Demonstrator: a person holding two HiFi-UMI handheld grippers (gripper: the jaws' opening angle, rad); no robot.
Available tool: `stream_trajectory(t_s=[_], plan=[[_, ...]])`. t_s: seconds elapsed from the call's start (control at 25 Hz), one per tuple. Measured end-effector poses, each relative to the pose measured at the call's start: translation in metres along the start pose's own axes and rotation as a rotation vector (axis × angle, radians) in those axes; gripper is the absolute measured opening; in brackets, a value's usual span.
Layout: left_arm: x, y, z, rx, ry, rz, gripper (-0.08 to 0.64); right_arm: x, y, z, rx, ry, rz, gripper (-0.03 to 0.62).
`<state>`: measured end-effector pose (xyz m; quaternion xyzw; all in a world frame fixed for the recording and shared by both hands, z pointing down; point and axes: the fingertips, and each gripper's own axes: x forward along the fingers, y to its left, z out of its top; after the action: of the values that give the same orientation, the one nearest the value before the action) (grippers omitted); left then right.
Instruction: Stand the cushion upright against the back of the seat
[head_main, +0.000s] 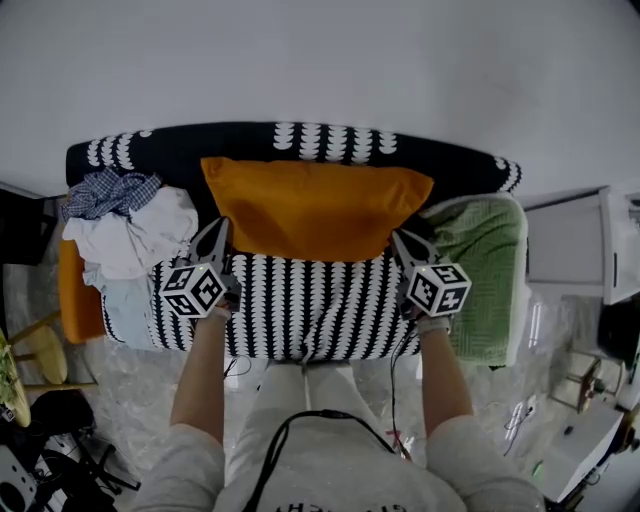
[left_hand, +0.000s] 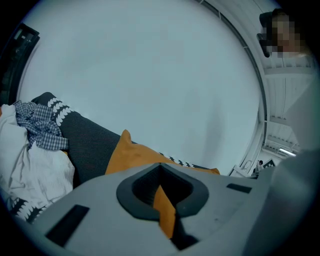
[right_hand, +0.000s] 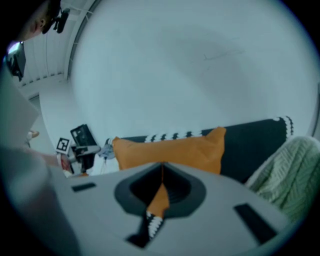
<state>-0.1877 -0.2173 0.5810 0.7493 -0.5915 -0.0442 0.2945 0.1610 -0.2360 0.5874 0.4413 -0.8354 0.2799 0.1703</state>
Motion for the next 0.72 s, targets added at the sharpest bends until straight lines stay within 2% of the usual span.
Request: stream_trajectory(t_s=[0.36, 0.72], plan=[[-0.011, -0.043, -0.002, 0.004, 0.027, -0.097, 0.024, -0.018, 0.038, 0.016, -0.029, -0.027, 0.058, 0.02], [-0.024, -0.079, -0.002, -0.001, 0.048, -0.154, 0.023, -0.036, 0.073, 0.02, -0.031, -0.039, 0.097, 0.018]])
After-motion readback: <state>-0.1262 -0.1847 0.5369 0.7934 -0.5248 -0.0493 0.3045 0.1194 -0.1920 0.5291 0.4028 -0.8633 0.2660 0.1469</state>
